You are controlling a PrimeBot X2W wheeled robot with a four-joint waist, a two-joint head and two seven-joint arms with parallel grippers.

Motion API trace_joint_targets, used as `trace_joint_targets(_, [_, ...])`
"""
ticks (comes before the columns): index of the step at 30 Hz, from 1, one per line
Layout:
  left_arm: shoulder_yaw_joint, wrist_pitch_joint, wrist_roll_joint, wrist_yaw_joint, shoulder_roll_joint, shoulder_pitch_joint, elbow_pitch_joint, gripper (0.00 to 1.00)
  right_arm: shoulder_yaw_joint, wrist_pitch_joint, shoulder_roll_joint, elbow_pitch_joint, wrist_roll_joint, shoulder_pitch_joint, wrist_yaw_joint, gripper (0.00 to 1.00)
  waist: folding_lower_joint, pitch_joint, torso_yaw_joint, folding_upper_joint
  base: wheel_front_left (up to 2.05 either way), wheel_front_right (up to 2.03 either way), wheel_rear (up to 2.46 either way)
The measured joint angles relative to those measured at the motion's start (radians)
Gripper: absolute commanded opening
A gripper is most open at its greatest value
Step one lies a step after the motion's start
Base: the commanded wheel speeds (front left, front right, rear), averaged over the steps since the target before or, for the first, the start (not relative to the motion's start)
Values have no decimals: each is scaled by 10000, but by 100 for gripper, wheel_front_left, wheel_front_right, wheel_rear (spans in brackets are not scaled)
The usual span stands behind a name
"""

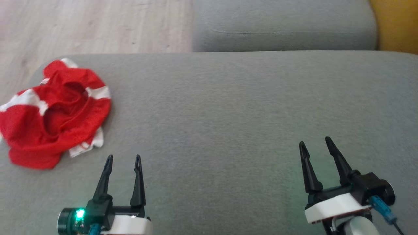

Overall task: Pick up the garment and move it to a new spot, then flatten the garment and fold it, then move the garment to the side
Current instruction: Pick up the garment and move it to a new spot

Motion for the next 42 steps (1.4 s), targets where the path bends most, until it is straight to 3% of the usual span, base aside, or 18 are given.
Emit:
trace_joint_targets(18, [-8, 0, -125, 198, 0, -22, -2, 100, 171, -2, -2, -82, -92, 5, 0, 100, 0, 195, 2815, 0, 0, 0, 0])
trace_joint_targets(27, [483, 0, -86, 263, 2, 18, -180, 100, 299, -2, -2, -50, -94, 19, 0, 100, -1, 79, 4077, 0, 0, 0, 0])
trace_joint_targets(35, [1055, -2, 313, 25, 144, -334, -1051, 100, 433, -2, -63, -117, -644, 83, 0, 100, -1, 642, 4111, 0, 0, 0, 0])
trace_joint_targets(42, [1710, -48, 192, -683, 763, -3616, -1655, 100, 514, -2, -1081, -368, -886, -667, 0, 100, 2, 2028, 3777, 0, 0, 0, 0])
